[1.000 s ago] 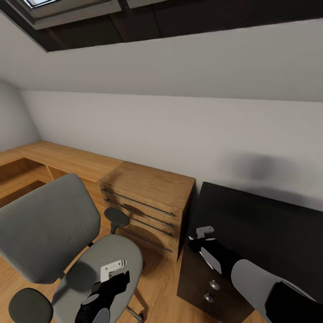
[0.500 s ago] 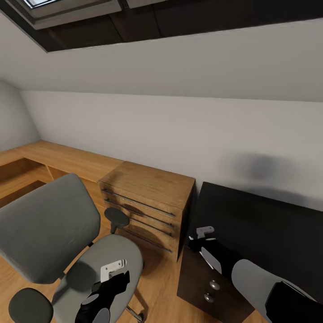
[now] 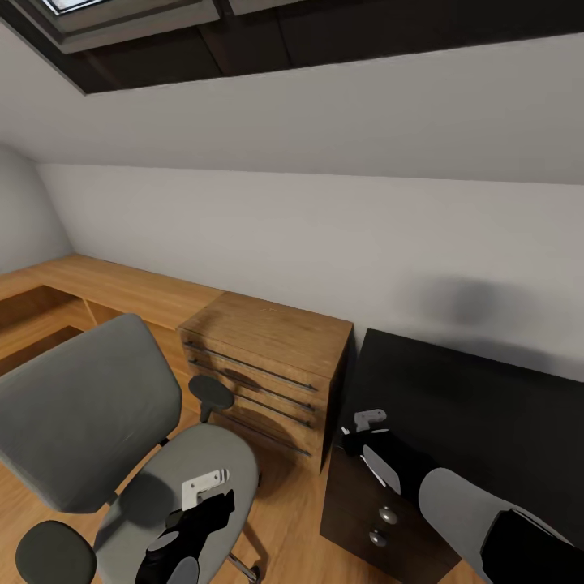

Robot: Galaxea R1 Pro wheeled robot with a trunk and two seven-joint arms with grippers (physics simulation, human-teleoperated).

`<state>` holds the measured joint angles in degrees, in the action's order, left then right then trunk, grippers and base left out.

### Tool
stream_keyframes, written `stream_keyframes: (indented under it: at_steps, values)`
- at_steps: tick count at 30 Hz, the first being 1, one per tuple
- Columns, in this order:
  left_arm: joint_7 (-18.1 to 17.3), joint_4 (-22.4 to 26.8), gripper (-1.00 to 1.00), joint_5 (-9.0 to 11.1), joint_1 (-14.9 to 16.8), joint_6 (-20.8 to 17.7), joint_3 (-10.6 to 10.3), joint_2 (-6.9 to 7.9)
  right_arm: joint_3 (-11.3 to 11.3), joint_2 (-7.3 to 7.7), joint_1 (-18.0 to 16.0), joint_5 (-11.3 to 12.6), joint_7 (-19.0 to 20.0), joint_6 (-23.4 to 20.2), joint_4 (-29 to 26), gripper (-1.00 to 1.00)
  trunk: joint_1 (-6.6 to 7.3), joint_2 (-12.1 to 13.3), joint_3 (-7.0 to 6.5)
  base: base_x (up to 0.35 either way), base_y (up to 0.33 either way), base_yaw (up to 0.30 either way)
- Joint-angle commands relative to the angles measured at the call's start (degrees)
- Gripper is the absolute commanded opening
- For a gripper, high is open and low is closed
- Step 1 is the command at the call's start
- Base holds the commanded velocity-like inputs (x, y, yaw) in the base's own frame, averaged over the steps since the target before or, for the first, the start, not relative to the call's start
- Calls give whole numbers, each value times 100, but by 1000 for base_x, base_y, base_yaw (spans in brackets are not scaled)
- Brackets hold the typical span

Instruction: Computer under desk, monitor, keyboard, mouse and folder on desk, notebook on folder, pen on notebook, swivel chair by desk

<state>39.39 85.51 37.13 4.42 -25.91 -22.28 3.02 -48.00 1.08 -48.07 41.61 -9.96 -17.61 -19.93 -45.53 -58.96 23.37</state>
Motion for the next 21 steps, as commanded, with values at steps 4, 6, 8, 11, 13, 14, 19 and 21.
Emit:
stream_keyframes:
  at_steps: [4, 6, 8, 11, 13, 14, 19, 21]
  values:
    - [51, 9, 100, 40, 6, -11, -13, 6, -60, 9, -2, 58, -50, -58, 244, -100, -1, -4, 8, 0, 0, 0]
    - [51, 9, 100, 40, 6, -11, -12, 6, -60, 9, -3, 58, -50, -58, 244, -100, -1, -4, 8, 0, 0, 0]
    - [51, 9, 100, 40, 6, -11, -12, 6, -60, 11, -2, 58, -50, -58, 244, -100, -1, -4, 8, 0, 0, 0]
    - [51, 9, 100, 40, 6, -11, -13, 6, -60, 14, -1, 58, -50, -65, 244, -100, -1, -4, 8, 0, 0, 0]
    - [51, 9, 100, 40, 6, -11, -13, 6, -60, 19, -3, 62, -50, -82, 244, -100, -1, -4, 8, 0, 0, 0]
    - [51, 9, 100, 40, 6, -11, -13, 6, -60, 21, -2, 64, -50, -110, 242, -100, -1, -4, 8, 0, 0, 0]
    - [51, 9, 100, 40, 6, -11, -13, 6, -60, 27, -5, 66, -50, -179, 199, -100, -1, -4, 8, 0, 0, 0]
    - [51, 9, 100, 40, 6, -11, -13, 6, -60, 30, -4, 66, -50, -193, 162, -100, -1, -4, 8, 0, 0, 0]
